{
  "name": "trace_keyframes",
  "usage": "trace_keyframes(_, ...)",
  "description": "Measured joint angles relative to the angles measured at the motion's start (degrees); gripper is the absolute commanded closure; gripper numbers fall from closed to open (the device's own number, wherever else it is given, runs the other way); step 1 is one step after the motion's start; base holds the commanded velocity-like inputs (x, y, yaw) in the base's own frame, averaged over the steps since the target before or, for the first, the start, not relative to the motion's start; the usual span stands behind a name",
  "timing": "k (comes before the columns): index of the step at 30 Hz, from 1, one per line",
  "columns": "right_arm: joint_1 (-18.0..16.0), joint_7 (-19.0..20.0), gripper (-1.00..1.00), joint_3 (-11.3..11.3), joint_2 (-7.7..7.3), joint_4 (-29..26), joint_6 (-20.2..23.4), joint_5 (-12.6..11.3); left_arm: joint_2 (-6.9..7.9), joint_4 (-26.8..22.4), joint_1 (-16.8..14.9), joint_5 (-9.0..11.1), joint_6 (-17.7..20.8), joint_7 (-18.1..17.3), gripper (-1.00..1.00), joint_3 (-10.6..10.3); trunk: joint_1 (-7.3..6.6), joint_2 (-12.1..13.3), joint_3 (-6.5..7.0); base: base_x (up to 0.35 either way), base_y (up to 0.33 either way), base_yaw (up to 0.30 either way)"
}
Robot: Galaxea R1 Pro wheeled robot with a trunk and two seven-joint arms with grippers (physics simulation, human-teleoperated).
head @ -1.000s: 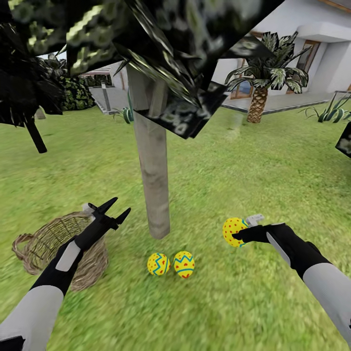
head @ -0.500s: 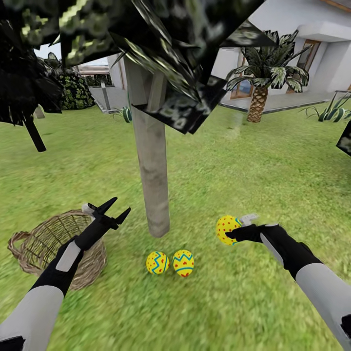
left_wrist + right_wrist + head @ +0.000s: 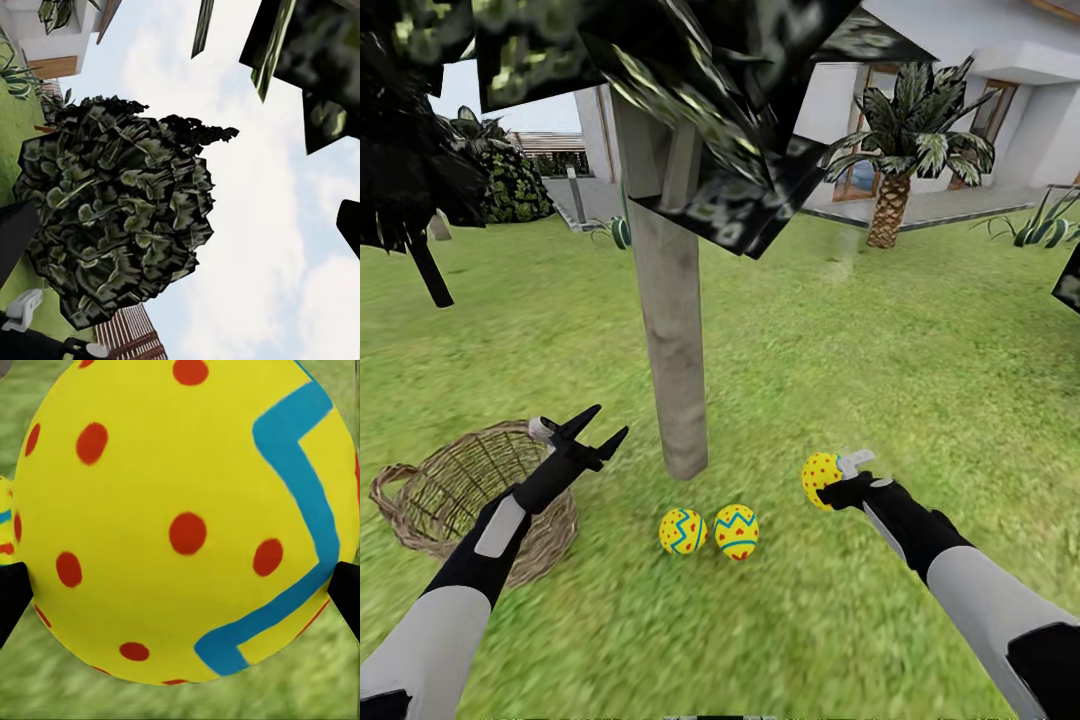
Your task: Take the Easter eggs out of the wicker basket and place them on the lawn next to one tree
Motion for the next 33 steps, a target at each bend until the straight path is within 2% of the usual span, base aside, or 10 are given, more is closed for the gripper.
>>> trace_keyframes(4,0.0,-3.39,1.0,-0.04,0.73,1.04,-2.87,-0.19,-0.01,0.0,0.0,-0.02,-0.01,0.08,-1.0,0.0,0.88,-1.6,-0.72,0.0,0.0,0.0)
trace_keyframes(10,-0.01,-3.83,1.0,-0.03,1.23,1.09,-3.09,-0.1,-0.01,0.0,0.0,-0.02,-0.01,0.1,-1.0,0.0,2.09,-3.8,-1.82,0.0,0.0,0.0)
trace_keyframes(27,-0.01,-3.81,1.0,0.01,1.51,1.09,-3.18,0.15,-0.01,0.0,-0.01,-0.02,-0.01,0.1,-1.0,0.0,2.53,-4.03,-5.59,0.0,0.0,0.0)
trace_keyframes(33,-0.01,-3.75,1.0,0.03,1.54,1.09,-5.11,-0.04,-0.01,0.0,0.0,-0.03,-0.01,0.1,-1.0,0.0,2.69,-4.11,-6.92,0.0,0.0,0.0)
